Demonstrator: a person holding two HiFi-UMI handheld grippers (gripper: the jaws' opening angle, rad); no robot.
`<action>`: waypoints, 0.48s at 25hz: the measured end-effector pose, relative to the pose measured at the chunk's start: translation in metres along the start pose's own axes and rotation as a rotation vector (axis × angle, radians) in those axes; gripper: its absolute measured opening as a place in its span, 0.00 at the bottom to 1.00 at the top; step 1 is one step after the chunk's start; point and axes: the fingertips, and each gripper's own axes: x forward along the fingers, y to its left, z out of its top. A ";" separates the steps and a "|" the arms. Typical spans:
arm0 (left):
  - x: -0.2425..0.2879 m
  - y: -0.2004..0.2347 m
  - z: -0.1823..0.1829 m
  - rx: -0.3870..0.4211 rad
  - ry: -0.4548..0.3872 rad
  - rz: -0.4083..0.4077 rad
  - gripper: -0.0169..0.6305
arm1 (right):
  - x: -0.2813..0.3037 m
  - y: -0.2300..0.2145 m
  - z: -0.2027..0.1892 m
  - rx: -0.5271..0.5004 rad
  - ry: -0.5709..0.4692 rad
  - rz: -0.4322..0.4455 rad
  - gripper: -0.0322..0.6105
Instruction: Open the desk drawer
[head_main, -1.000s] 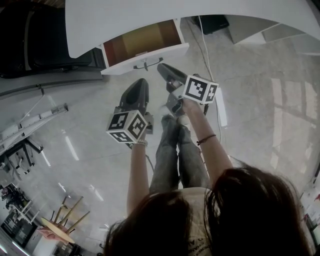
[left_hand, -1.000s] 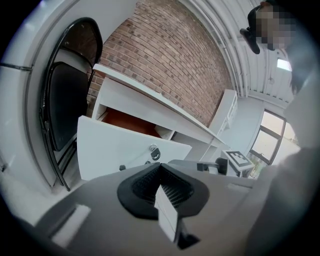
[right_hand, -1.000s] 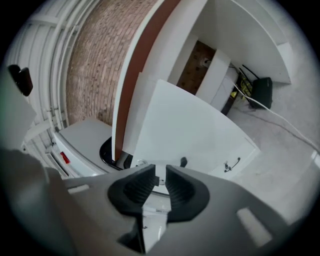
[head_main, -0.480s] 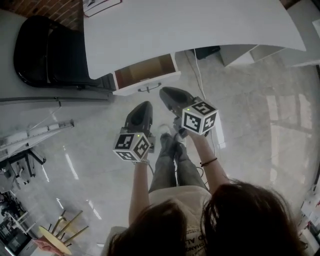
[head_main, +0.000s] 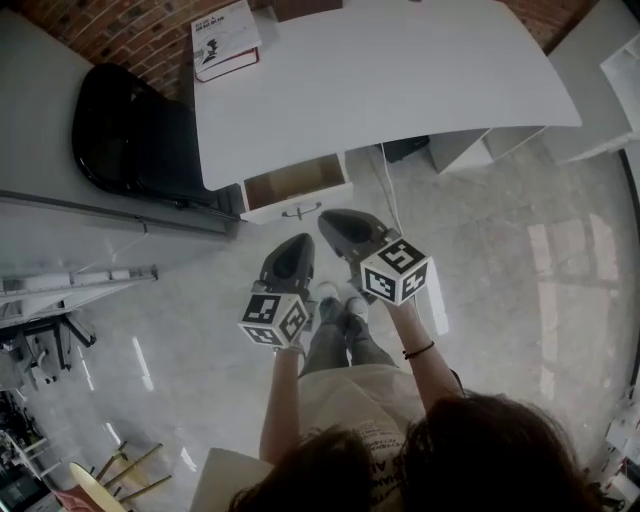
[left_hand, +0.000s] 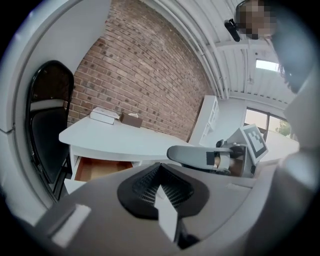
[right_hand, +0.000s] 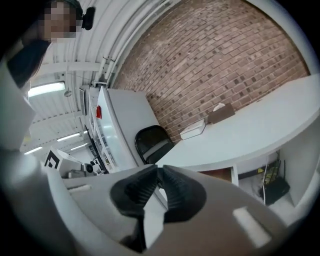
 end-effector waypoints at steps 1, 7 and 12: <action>-0.002 -0.005 0.007 0.011 -0.008 -0.004 0.02 | -0.002 0.005 0.005 -0.017 -0.002 0.006 0.10; -0.015 -0.022 0.034 0.049 -0.043 -0.014 0.03 | -0.014 0.026 0.030 -0.052 -0.017 0.039 0.08; -0.025 -0.028 0.048 0.061 -0.065 -0.013 0.03 | -0.023 0.038 0.042 -0.069 -0.021 0.058 0.06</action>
